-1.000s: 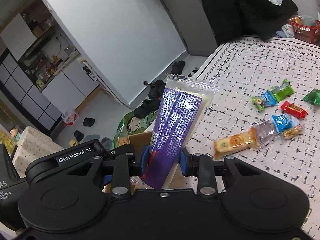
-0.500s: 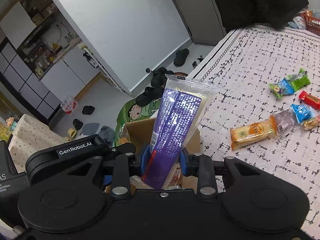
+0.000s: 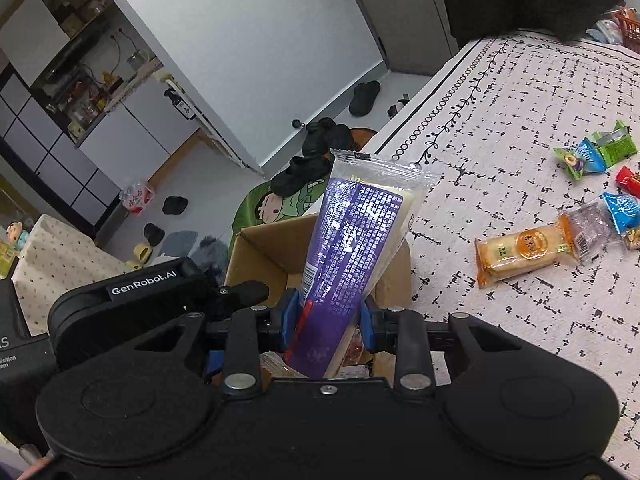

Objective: Organize snacks
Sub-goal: 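Carry both snacks over the cardboard box and open both tools to drop them, then withdraw both open tools from the box toward the remaining snacks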

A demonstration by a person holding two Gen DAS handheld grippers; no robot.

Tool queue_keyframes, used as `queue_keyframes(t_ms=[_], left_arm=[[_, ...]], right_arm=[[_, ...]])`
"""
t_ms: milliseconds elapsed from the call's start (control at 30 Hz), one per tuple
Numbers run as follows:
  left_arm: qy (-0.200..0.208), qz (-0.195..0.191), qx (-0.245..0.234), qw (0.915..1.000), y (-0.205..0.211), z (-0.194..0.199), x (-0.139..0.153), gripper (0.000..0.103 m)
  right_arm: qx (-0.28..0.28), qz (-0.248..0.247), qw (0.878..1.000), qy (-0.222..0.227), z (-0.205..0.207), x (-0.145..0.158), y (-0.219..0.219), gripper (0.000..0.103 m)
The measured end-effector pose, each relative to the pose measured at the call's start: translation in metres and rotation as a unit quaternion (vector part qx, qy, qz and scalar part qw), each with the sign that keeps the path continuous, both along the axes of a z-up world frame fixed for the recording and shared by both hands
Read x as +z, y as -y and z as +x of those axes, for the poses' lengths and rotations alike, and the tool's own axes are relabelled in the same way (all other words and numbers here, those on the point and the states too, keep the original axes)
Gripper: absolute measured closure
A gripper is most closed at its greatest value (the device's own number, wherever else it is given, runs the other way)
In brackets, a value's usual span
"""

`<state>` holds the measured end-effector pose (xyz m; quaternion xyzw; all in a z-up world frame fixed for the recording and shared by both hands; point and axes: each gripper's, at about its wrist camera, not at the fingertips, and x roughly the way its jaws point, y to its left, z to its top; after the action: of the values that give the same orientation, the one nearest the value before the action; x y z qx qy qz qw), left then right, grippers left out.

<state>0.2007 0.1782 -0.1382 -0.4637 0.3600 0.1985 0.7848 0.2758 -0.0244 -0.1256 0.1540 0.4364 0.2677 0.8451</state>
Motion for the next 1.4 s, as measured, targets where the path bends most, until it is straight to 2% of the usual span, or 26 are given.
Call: queue_keyframes(t_ms=[133,300,400,667,733,933,1233,1400], left_arm=[[0.001,-0.002,0.009,1.0000,-0.001,-0.001,0.001,0.047],[0.003,0.009,0.012,0.9999,0.002,-0.001,0.006,0.037],[0.005,0.014,0.014,0.9998,0.005,-0.001,0.009,0.033],[0.007,0.028,-0.001,0.9996,0.017,0.002,0.014,0.022],[0.011,0.033,-0.012,0.9993,0.023,0.004,0.015,0.018],[0.017,0.063,-0.053,0.9965,0.045,0.012,0.022,0.009],[0.034,0.104,-0.116,0.9872,0.084,0.020,0.033,0.008],[0.046,0.120,-0.158,0.9791,0.107,0.023,0.037,0.008]], right_arm=[[0.011,-0.008,1.000,0.003,0.002,0.002,-0.004,0.070],[0.028,-0.016,0.999,0.013,0.004,0.008,-0.005,0.064],[0.020,-0.007,1.000,0.018,0.003,0.013,0.005,0.055],[-0.012,-0.013,1.000,0.024,0.000,0.018,0.039,0.053],[-0.022,-0.015,0.999,0.025,-0.001,0.018,0.050,0.047],[-0.048,-0.023,0.998,0.029,-0.004,0.020,0.081,0.041],[-0.079,-0.031,0.996,0.042,-0.008,0.023,0.126,0.027],[-0.097,-0.033,0.993,0.055,-0.012,0.023,0.155,0.024]])
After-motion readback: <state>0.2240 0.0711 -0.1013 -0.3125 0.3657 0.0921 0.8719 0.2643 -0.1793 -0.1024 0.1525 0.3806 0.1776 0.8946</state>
